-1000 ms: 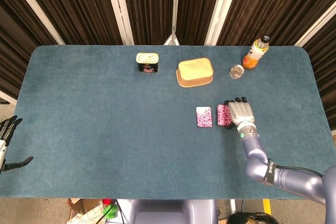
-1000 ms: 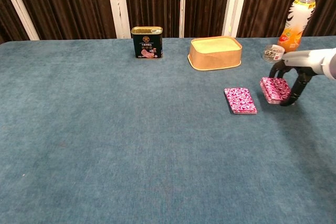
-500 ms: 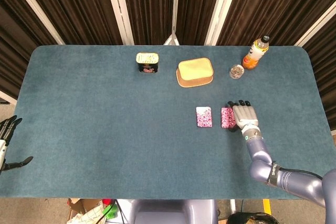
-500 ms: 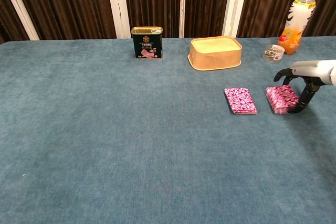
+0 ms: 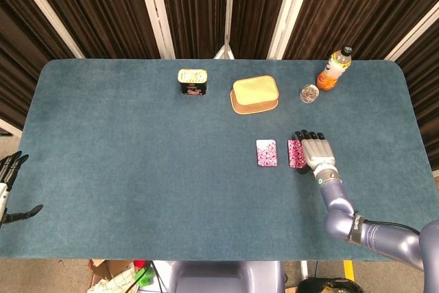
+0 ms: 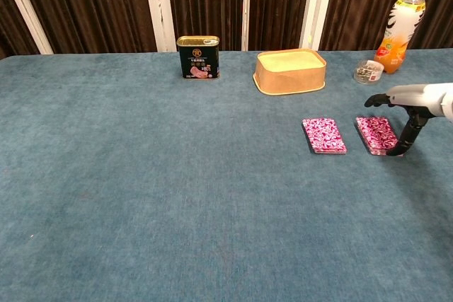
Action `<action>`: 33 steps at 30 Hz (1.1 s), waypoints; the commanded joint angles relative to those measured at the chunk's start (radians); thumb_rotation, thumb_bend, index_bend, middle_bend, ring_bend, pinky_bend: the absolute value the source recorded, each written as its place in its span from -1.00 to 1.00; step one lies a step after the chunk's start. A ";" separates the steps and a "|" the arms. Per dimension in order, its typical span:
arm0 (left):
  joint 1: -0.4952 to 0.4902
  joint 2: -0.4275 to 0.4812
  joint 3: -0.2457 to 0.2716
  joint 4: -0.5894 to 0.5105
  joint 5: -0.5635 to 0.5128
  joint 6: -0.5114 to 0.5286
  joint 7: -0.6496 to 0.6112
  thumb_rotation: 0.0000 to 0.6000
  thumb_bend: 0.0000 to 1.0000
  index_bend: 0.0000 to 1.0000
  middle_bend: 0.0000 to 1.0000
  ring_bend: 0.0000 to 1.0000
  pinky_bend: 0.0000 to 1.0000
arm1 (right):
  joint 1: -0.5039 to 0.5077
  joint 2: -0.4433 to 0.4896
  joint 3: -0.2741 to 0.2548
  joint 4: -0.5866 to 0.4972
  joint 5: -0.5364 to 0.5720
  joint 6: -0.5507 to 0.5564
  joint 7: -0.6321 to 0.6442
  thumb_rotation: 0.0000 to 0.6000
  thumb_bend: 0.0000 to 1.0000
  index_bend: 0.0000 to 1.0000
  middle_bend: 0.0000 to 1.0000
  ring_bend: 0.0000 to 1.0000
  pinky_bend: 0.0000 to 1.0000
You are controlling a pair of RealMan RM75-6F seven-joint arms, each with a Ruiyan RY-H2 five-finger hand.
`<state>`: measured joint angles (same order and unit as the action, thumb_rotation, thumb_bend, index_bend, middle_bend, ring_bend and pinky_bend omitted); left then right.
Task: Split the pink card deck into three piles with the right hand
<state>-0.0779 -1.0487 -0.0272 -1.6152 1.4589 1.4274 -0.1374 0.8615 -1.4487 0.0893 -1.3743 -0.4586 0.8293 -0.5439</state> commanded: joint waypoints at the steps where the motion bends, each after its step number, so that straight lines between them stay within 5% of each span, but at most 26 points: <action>1: 0.000 0.001 0.000 0.000 0.000 0.000 -0.001 1.00 -1.00 -1.00 -1.00 -1.00 -1.00 | 0.001 -0.006 0.006 -0.003 -0.012 0.009 0.004 1.00 -0.50 -0.75 -0.71 -1.00 -1.00; 17: 0.000 0.004 0.002 0.001 0.002 -0.003 -0.010 1.00 -1.00 -1.00 -1.00 -1.00 -1.00 | 0.010 -0.041 0.013 0.026 -0.010 0.009 -0.009 1.00 -0.50 -0.71 -0.65 -1.00 -1.00; 33: 0.000 0.005 0.003 -0.001 0.002 -0.005 -0.005 1.00 -1.00 -1.00 -1.00 -1.00 -1.00 | 0.004 -0.039 0.012 0.040 -0.006 0.005 -0.013 1.00 -0.50 -0.46 -0.45 -1.00 -1.00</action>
<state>-0.0784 -1.0438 -0.0242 -1.6164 1.4609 1.4219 -0.1422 0.8652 -1.4882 0.1008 -1.3344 -0.4650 0.8347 -0.5569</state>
